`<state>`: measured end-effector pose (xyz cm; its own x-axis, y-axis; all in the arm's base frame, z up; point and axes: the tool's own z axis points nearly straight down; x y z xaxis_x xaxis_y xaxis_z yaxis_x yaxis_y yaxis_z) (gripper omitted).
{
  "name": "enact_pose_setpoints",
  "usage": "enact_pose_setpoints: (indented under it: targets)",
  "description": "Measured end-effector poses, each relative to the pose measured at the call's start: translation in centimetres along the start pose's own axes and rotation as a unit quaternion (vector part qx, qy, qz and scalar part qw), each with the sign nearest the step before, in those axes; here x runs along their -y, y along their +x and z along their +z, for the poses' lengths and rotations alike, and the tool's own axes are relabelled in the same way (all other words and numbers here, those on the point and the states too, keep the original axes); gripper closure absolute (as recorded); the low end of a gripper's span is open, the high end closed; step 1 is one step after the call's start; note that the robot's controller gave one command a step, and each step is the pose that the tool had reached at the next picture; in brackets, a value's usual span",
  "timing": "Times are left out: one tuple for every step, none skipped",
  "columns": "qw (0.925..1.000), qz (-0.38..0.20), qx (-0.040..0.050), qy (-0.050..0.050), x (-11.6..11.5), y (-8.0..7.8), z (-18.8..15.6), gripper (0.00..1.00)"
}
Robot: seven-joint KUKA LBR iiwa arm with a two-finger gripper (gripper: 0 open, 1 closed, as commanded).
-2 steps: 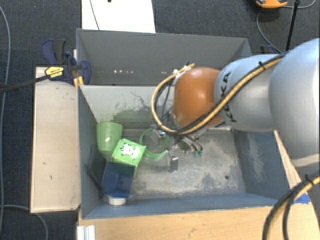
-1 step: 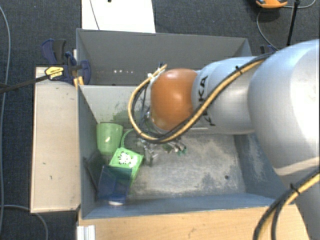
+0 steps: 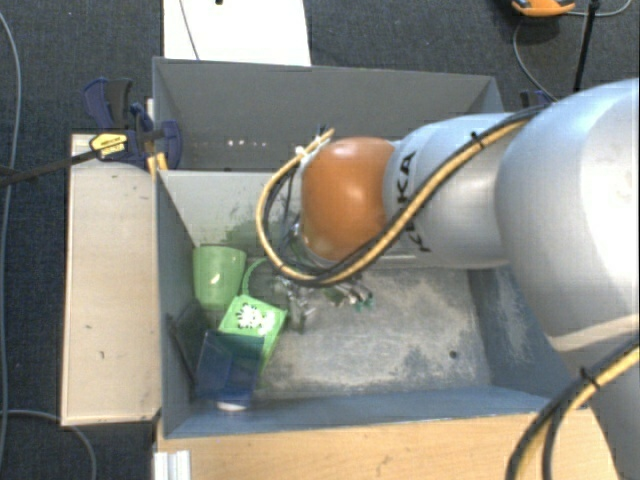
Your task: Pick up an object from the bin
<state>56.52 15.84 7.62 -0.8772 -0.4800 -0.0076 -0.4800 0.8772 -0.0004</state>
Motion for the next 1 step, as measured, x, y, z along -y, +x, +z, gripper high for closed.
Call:
enact_pose_setpoints:
  targets:
    - [0.9998, -0.022, -0.0003, 0.001, -1.57, -0.98, -0.17, 1.00]
